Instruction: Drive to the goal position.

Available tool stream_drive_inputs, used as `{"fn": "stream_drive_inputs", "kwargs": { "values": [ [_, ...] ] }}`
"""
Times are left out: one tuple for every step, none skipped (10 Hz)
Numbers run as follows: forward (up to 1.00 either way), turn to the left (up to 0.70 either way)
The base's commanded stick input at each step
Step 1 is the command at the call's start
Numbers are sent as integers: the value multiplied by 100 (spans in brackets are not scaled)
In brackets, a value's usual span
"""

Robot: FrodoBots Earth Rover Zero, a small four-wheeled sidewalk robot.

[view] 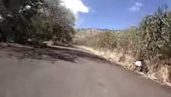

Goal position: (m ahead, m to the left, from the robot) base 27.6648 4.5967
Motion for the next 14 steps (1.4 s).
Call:
{"fn": "stream_drive_inputs", "kwargs": {
  "values": [
    [50, 0],
    [50, 0],
    [50, 0],
    [50, 0],
    [50, 0],
    [50, 0],
    [50, 0],
    [50, 0],
    [50, 0],
    [50, 0],
    [50, 0],
    [50, 0],
    [50, 0],
    [50, 0]
  ]
}}
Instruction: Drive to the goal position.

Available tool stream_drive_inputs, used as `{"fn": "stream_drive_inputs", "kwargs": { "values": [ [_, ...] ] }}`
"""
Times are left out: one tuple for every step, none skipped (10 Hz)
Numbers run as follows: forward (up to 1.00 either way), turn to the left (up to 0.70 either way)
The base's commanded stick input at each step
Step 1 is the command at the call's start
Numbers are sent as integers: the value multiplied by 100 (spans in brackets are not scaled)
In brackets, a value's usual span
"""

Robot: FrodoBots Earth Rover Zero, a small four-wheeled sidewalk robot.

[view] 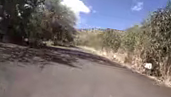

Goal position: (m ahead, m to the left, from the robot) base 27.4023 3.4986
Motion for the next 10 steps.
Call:
{"fn": "stream_drive_inputs", "kwargs": {
  "values": [
    [50, 0],
    [50, 0],
    [50, 0],
    [50, 0],
    [50, 0],
    [50, 0],
    [50, 0],
    [50, 0],
    [50, 0],
    [50, 0]
  ]
}}
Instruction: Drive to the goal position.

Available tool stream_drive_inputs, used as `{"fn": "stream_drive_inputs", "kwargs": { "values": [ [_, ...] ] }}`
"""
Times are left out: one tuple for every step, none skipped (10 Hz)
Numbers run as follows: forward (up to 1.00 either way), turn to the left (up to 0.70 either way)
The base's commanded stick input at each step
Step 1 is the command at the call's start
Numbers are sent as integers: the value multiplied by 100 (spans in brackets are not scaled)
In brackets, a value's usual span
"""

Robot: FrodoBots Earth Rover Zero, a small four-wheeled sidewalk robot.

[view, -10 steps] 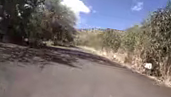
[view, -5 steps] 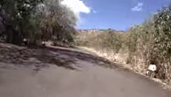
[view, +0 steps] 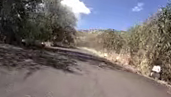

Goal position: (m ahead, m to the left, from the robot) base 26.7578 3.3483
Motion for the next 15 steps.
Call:
{"fn": "stream_drive_inputs", "kwargs": {
  "values": [
    [50, 0],
    [50, 0],
    [50, 0],
    [50, 0],
    [50, 0],
    [50, 0],
    [50, 0],
    [50, 0],
    [50, 0],
    [50, 0],
    [50, 0],
    [50, 0],
    [50, 0],
    [50, 0],
    [50, 0]
  ]
}}
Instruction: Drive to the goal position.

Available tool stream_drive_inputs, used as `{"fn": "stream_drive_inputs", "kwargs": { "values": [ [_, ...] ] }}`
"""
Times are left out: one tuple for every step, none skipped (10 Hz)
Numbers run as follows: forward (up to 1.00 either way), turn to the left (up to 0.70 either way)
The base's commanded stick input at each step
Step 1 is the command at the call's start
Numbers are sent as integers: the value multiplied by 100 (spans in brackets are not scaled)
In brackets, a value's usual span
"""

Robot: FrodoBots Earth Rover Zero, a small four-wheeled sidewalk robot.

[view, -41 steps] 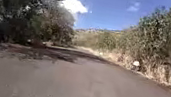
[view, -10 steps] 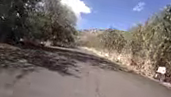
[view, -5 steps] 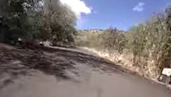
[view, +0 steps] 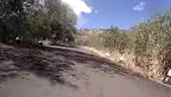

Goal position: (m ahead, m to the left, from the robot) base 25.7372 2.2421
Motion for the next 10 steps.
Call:
{"fn": "stream_drive_inputs", "kwargs": {
  "values": [
    [50, 0],
    [50, 24],
    [50, 49],
    [50, 24],
    [50, 0],
    [50, 0],
    [50, 0],
    [50, 0],
    [50, 0],
    [50, 0]
  ]
}}
